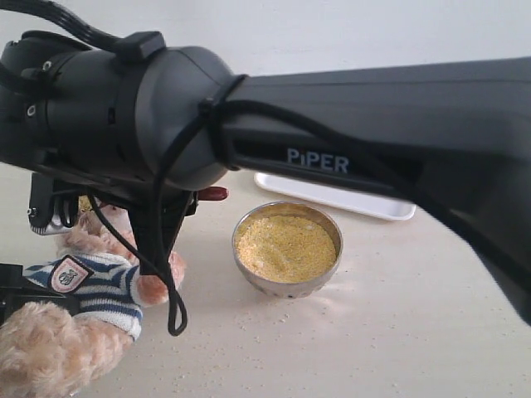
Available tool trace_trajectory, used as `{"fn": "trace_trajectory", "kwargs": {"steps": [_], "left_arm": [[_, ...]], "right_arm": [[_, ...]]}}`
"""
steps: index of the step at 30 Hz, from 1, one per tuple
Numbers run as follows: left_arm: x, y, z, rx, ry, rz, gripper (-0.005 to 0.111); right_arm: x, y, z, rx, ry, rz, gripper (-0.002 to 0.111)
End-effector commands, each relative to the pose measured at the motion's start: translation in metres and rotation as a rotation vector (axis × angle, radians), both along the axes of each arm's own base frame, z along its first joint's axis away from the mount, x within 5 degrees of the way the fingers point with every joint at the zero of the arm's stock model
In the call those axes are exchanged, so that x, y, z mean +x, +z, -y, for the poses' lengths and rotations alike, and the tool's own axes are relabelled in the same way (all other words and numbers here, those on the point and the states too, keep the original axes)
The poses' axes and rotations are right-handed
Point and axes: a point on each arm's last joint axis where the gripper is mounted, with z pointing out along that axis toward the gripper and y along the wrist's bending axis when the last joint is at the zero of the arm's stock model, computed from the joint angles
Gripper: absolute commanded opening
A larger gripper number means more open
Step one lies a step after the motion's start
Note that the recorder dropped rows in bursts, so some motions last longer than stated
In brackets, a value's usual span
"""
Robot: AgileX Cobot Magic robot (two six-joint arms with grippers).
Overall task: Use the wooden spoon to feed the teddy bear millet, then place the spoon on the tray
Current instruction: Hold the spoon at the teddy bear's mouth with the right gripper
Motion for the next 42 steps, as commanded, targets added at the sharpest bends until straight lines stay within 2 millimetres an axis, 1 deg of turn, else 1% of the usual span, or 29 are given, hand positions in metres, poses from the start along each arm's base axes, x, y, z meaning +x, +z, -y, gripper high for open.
{"fn": "trace_trajectory", "kwargs": {"steps": [1,5,7,8,11,13,18,21,25,27,33,35,39,42], "left_arm": [[-0.001,0.003,0.001,-0.012,-0.003,0.015,0.005],[-0.001,0.003,0.001,-0.012,-0.003,0.015,0.005],[-0.001,0.003,0.001,-0.012,-0.003,0.015,0.005],[-0.001,0.003,0.001,-0.012,-0.003,0.015,0.005],[-0.001,0.003,0.001,-0.012,-0.003,0.015,0.005],[-0.001,0.003,0.001,-0.012,-0.003,0.015,0.005],[-0.001,0.003,0.001,-0.012,-0.003,0.015,0.005],[-0.001,0.003,0.001,-0.012,-0.003,0.015,0.005],[-0.001,0.003,0.001,-0.012,-0.003,0.015,0.005],[-0.001,0.003,0.001,-0.012,-0.003,0.015,0.005],[-0.001,0.003,0.001,-0.012,-0.003,0.015,0.005],[-0.001,0.003,0.001,-0.012,-0.003,0.015,0.005],[-0.001,0.003,0.001,-0.012,-0.003,0.015,0.005],[-0.001,0.003,0.001,-0.012,-0.003,0.015,0.005]], "right_arm": [[0.001,-0.001,-0.001,0.001,-0.008,0.011,0.000],[0.001,-0.005,-0.002,-0.009,-0.007,0.010,0.000],[0.004,-0.012,0.001,-0.054,-0.003,0.037,0.000],[0.003,-0.018,0.003,-0.075,-0.004,0.030,0.000],[0.000,-0.027,0.006,-0.125,0.012,0.047,0.000],[-0.001,-0.025,0.004,-0.143,0.030,0.090,0.000],[-0.003,-0.022,0.002,-0.161,0.054,0.133,0.000],[-0.001,-0.018,0.002,-0.188,0.069,0.210,0.000],[-0.005,-0.018,0.000,-0.181,0.071,0.213,0.000],[-0.006,-0.023,0.002,-0.204,0.079,0.210,0.000],[-0.009,-0.022,0.004,-0.219,0.093,0.224,0.000],[-0.016,-0.022,0.000,-0.217,0.110,0.229,0.000],[-0.014,-0.020,0.000,-0.225,0.116,0.255,0.000],[-0.016,-0.014,0.000,-0.205,0.110,0.268,0.000]]}}
